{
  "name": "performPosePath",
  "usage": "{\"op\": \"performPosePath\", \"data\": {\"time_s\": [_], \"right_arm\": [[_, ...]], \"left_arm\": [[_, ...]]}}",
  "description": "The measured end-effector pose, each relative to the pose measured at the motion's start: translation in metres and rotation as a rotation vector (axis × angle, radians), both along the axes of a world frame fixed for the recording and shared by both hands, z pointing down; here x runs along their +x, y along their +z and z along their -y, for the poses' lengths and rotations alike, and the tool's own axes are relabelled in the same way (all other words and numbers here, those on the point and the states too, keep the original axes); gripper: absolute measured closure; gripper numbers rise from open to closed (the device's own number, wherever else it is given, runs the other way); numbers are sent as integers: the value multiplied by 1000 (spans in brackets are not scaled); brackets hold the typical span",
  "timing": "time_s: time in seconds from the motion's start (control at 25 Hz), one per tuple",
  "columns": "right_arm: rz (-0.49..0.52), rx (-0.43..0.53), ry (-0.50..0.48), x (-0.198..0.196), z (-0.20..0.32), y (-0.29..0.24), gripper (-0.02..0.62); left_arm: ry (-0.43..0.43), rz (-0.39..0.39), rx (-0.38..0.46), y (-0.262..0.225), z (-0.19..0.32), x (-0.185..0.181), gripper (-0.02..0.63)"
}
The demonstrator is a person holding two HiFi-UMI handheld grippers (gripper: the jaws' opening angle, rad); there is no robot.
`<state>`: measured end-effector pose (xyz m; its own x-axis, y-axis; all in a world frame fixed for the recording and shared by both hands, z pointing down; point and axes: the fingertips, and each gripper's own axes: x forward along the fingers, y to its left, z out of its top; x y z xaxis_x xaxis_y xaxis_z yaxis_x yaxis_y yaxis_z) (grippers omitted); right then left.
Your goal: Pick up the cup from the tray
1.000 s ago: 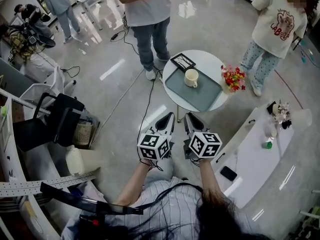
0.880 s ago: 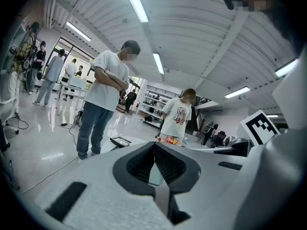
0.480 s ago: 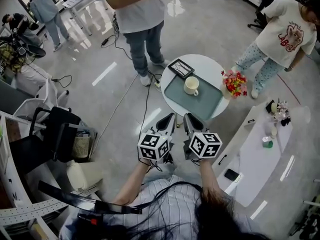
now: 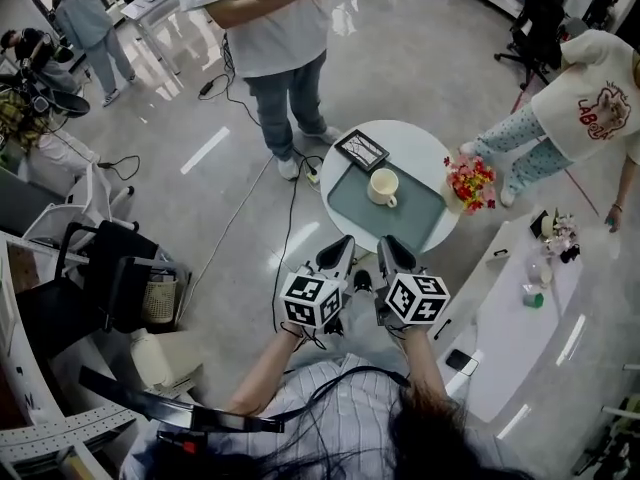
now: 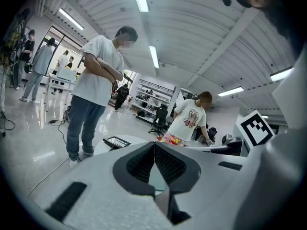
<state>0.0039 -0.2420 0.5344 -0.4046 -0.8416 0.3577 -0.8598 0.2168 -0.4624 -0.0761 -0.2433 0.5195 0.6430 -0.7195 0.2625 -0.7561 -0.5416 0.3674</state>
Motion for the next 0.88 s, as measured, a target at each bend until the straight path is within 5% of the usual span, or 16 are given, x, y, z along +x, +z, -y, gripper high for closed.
{"op": "performPosePath", "data": {"time_s": [0.88], "right_arm": [[-46, -134, -152, 31, 116, 89, 502]], "left_arm": [[-78, 6, -139, 61, 111, 18, 591]]}}
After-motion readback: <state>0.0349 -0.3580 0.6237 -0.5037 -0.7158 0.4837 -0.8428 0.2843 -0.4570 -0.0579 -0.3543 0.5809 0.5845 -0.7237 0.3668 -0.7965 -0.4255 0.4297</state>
